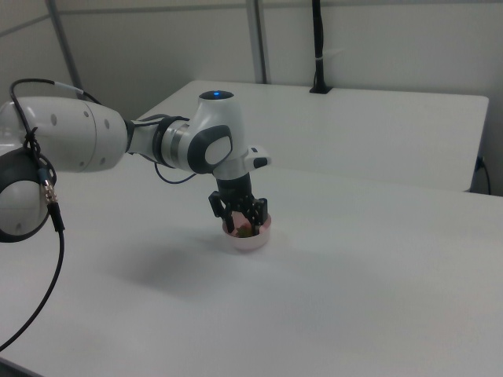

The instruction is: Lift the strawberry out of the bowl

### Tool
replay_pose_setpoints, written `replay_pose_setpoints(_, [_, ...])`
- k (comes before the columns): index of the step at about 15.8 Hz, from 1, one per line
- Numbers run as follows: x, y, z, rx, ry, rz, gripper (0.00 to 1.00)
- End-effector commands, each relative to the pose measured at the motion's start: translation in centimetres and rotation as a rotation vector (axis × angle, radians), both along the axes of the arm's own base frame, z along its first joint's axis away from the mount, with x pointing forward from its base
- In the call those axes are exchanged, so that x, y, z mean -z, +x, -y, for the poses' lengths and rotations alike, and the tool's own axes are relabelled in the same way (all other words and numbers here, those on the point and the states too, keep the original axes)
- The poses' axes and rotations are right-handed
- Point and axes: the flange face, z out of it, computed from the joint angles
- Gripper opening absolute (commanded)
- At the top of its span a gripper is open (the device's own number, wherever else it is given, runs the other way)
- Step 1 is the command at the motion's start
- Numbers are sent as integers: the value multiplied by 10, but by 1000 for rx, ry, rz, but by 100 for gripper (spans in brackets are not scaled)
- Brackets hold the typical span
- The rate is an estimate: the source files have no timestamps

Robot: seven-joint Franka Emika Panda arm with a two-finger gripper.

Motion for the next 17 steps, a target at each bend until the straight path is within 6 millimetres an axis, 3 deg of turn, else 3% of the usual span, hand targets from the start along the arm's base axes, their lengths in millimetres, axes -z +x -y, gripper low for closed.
replay_pose_setpoints(1, [6, -2, 1, -25, 2, -8, 65])
replay_pose_setpoints(8, [2, 0, 1, -24, 1, -2, 48])
replay_pose_setpoints(12, [-7, 1, 1, -16, 5, 12, 48])
replay_pose_setpoints(17, [-42, 3, -1, -5, 16, 63, 42])
